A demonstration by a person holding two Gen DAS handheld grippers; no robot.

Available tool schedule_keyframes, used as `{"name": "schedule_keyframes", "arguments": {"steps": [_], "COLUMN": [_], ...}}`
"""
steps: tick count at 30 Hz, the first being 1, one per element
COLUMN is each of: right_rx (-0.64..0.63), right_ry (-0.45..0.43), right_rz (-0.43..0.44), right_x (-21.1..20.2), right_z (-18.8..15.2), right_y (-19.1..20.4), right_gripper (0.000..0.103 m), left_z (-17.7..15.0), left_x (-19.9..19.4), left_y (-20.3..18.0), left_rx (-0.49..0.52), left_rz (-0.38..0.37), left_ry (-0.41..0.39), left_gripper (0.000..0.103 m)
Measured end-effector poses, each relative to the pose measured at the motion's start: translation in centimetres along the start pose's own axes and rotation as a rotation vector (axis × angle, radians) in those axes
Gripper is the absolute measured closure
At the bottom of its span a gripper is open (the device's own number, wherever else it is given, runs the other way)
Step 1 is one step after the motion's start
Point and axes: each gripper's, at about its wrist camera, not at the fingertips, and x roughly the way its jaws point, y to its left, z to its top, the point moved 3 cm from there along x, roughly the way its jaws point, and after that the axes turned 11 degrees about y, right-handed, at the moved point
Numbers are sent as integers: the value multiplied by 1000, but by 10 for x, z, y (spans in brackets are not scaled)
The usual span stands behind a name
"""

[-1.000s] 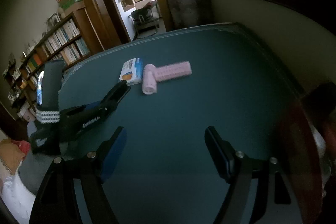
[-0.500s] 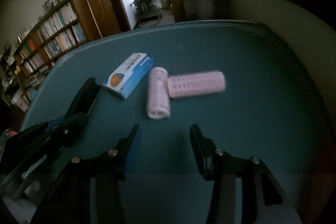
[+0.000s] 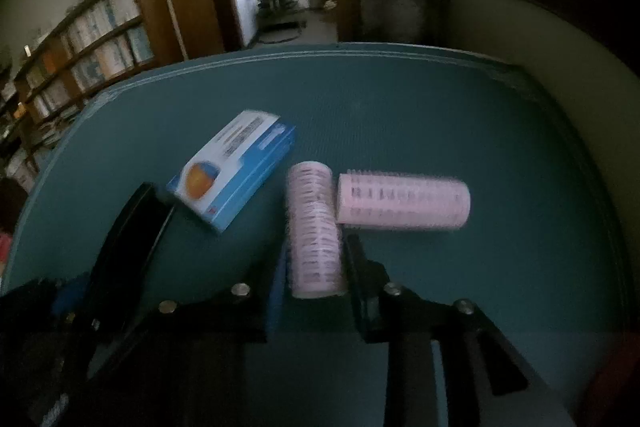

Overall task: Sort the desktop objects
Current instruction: 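Carry the black comb and pink roller over the cardboard box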

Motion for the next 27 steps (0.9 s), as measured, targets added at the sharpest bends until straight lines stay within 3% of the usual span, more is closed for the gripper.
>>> {"name": "schedule_keyframes", "arguments": {"steps": [10,17,27], "right_rx": [26,77,160], "right_ry": [-15,-65,-174], "right_rz": [113,111,64], "right_x": [-53,-100,-167], "right_z": [-59,-97,-148], "right_y": [-14,-39,-84], "right_gripper": [73,73,73], "left_z": [-3,-5,-25], "left_x": [-6,-20,-38], "left_y": [-9,-30,-97], "left_rx": [28,66,189], "left_rz": [-4,-20,-66], "left_ry": [-16,-29,-25], "left_gripper": [86,86,86]}}
